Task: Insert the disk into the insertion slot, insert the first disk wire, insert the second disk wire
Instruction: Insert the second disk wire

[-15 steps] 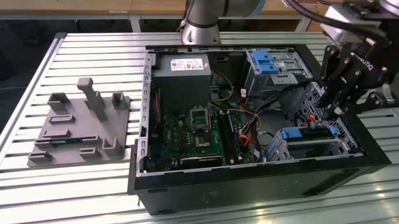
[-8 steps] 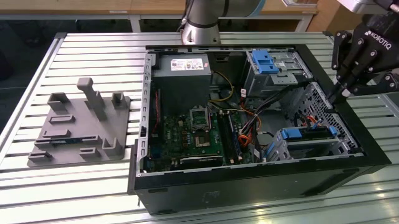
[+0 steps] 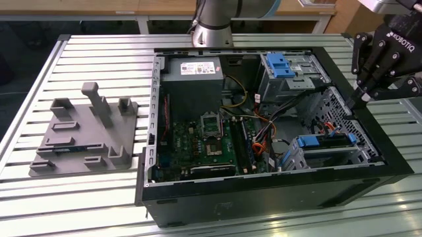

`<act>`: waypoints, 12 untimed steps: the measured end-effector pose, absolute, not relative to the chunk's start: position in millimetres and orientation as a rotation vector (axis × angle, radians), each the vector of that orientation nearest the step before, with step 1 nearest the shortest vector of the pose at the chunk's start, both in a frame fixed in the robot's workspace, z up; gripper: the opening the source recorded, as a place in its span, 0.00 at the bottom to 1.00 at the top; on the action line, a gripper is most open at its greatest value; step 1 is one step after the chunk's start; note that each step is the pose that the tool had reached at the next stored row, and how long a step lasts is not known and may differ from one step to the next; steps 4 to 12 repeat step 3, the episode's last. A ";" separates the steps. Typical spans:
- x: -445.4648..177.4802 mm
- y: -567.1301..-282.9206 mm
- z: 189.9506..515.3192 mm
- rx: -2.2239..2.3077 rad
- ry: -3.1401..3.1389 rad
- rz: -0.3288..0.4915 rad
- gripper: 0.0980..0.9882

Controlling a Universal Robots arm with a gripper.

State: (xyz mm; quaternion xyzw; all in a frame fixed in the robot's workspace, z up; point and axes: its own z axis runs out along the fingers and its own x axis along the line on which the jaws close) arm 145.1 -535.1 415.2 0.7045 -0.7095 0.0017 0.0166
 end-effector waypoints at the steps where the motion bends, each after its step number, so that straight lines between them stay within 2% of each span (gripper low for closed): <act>1: 145.1 -535.1 415.2 2.190 -2.206 0.005 0.01; 12: 145.1 -535.1 415.2 2.190 -2.206 0.005 0.01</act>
